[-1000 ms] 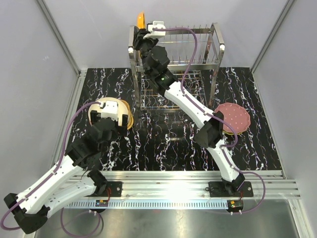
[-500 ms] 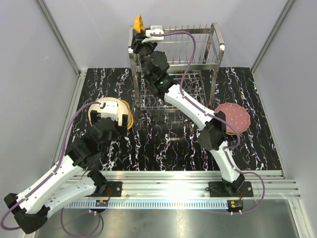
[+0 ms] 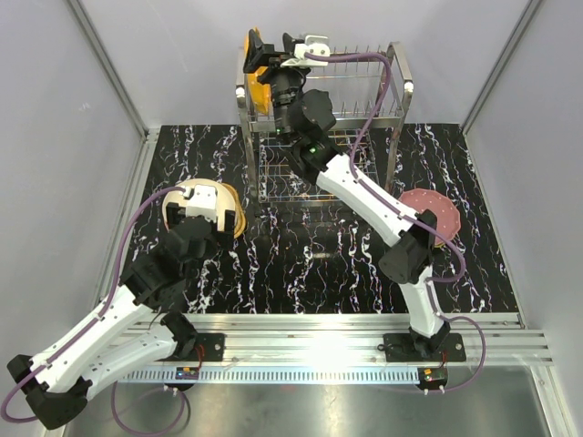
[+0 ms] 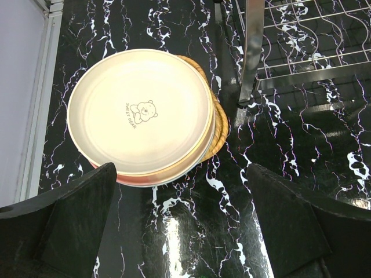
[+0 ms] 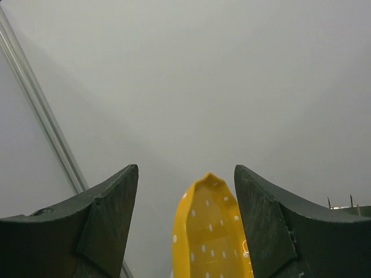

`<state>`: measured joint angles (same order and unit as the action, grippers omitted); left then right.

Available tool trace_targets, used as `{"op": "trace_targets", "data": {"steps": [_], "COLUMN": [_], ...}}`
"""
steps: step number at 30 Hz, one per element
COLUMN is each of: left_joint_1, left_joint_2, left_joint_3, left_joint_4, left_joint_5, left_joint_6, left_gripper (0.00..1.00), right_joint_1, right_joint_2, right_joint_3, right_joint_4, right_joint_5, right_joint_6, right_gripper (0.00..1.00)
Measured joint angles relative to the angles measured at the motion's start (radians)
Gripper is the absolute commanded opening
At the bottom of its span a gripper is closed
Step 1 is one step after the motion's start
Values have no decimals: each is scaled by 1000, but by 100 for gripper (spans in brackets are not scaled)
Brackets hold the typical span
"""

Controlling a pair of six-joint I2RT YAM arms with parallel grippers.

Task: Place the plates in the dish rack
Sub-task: Insert the plate into the dish rack, then grab a plate with the right arm

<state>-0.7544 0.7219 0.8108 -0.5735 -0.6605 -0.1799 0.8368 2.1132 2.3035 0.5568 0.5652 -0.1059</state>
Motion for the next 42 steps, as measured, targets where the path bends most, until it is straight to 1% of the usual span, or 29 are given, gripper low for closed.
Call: {"op": "trace_targets", "data": {"steps": [5,13,16,18,19,22,24,26,27,28,29,30,32,33,35,39,42], "left_joint_1": [0,0,0,0,0,0,0,0,1,1,1,1,1,1,3,4,7], "left_joint_2": [0,0,0,-1,-1,-3,-3,-3,-3,-3,-3,-5,-11,-14,-16,-15,-15], "left_joint_3": [0,0,0,0,0,0,0,0,0,0,0,0,0,0,1,1,1], "left_joint_4": [0,0,0,0,0,0,-1,-1,-2,-3,-5,-8,-10,-10,-12,-21,-25], "left_joint_5": [-3,-17,-31,-39,-45,-58,-61,-63,-63,-61,-60,-58,-53,-53,-55,-55,-56], "left_joint_6": [0,0,0,0,0,1,3,4,5,6,7,14,25,25,21,20,20], "left_gripper": [99,99,99,99,99,99,99,95,82,74,73,84,99,99,99,99,99], "right_joint_1": [0,0,0,1,1,2,2,2,2,2,2,2,2,2,0,-34,-118], "right_joint_2": [-59,-230,-355,-468,-520,-740,-875,-1023,-1092,-1160,-1221,-1265,-1351,-1389,-1430,-1464,-1407], "right_joint_3": [-98,-280,-403,-523,-574,-778,-888,-1020,-1092,-1161,-1231,-1283,-1403,-1470,-1561,-1711,-1759], "right_joint_4": [-1,-18,-30,-38,-47,-106,-156,-188,-205,-213,-228,-241,-275,-309,-371,-514,-609], "right_joint_5": [-8,-39,-55,-59,-59,-43,-16,31,59,88,122,151,224,265,321,397,409], "right_joint_6": [0,-28,-32,-32,-33,-24,-10,6,16,24,34,43,78,109,173,330,452], "right_gripper": [75,76,76,76,74,68,62,59,58,58,58,58,57,51,45,48,53]}}
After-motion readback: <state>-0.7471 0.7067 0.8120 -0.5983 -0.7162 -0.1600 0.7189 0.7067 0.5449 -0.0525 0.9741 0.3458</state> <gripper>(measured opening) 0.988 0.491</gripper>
